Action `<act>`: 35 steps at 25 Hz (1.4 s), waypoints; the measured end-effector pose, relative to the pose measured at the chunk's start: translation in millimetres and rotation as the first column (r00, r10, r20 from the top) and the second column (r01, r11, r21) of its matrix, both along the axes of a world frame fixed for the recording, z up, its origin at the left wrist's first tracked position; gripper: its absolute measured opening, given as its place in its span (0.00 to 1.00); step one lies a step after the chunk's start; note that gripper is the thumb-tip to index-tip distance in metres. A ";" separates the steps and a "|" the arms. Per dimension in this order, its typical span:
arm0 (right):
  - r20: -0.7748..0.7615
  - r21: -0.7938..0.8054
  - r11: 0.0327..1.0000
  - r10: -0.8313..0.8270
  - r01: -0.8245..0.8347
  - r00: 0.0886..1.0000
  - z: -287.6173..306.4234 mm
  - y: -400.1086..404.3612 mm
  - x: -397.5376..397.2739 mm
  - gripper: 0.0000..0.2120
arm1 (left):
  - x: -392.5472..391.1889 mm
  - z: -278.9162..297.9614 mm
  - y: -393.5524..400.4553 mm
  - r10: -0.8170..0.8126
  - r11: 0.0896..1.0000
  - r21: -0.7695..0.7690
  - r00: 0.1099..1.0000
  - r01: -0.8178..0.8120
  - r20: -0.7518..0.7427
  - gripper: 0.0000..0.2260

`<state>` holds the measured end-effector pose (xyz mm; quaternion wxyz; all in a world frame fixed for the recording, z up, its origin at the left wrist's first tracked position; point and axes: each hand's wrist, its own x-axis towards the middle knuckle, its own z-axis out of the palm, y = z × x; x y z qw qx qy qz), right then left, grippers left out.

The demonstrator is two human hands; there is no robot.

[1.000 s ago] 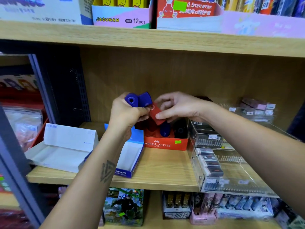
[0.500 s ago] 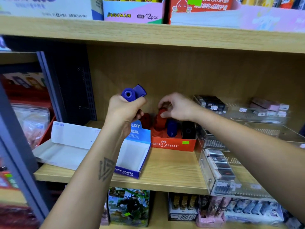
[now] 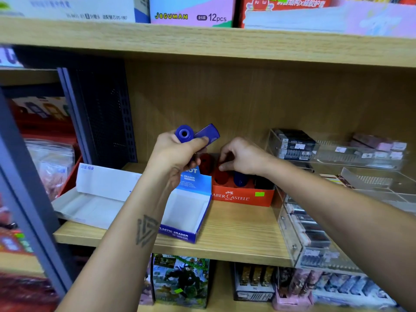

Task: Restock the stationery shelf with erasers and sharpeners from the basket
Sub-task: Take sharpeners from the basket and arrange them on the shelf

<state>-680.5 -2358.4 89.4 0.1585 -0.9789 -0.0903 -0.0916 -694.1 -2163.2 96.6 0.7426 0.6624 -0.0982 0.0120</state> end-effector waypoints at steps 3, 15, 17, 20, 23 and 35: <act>0.001 0.001 1.000 -0.016 0.016 1.000 6.4 2.4 2.1 0.03 | -1.3 -1.2 -1.7 -0.024 0.998 0.053 1.000 0.024 0.000 0.10; -0.195 0.390 0.911 0.224 -0.134 0.955 55.3 -14.1 -54.8 0.21 | -18.7 2.0 -26.1 -0.090 0.988 0.129 0.994 0.081 0.062 0.16; -0.196 0.319 0.943 0.165 -0.096 0.967 51.1 -20.4 -55.3 0.25 | -21.6 5.1 -26.3 -0.083 0.987 0.142 0.994 0.072 0.077 0.16; -0.085 0.116 0.992 0.052 -0.042 0.995 40.7 -30.0 -49.3 0.19 | -22.9 9.6 -27.5 -0.076 0.997 0.012 0.997 0.076 -0.018 0.15; -0.064 0.086 0.996 -0.007 0.012 0.998 28.4 -33.6 -42.4 0.16 | -21.3 11.0 -25.1 -0.186 0.972 -0.171 0.972 0.161 -0.141 0.14; 0.010 -0.136 0.991 -0.002 0.004 1.000 5.9 -27.6 -42.7 0.14 | -19.0 7.0 -19.1 -0.120 0.992 -0.047 0.993 0.120 0.008 0.15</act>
